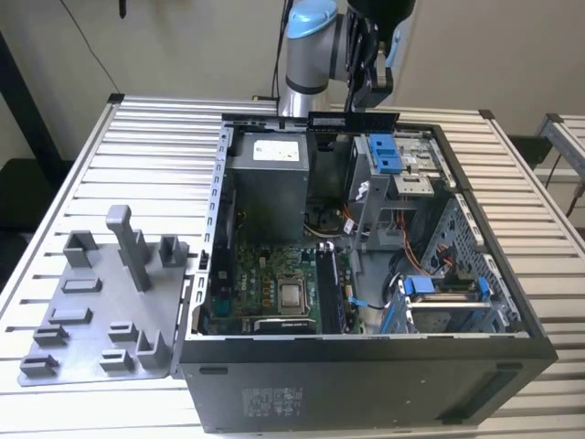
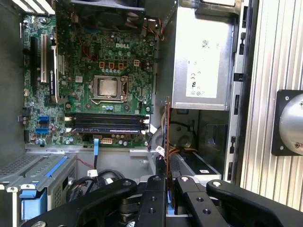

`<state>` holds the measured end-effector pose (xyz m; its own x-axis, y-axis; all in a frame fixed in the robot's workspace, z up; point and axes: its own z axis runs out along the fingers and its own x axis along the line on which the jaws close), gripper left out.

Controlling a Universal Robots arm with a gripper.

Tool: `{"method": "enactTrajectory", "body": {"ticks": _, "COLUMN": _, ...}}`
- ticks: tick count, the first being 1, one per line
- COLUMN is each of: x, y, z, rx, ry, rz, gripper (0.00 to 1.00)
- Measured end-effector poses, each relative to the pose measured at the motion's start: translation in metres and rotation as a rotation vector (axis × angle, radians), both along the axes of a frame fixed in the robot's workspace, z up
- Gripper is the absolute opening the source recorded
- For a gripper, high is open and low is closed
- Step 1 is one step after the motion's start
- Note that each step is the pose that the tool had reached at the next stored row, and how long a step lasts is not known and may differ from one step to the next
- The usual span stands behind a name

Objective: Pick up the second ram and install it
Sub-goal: 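Insert the second ram into the second slot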

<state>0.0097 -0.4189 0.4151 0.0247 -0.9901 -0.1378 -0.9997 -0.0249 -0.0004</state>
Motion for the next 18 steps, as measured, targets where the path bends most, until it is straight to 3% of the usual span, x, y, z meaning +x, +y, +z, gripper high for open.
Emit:
{"method": "enactTrajectory", "body": {"ticks": 8, "x": 0.0000, "y": -0.0001, "z": 0.0000, "rx": 0.0000, "ry": 0.0000, "rz": -0.006, "gripper": 0.14}}
{"method": "enactTrajectory", "body": {"ticks": 18, "x": 0.0005, "y": -0.0001, "z": -0.0001, "rx": -0.0002, "ry": 0.0000, "rz": -0.061, "gripper": 0.14}}
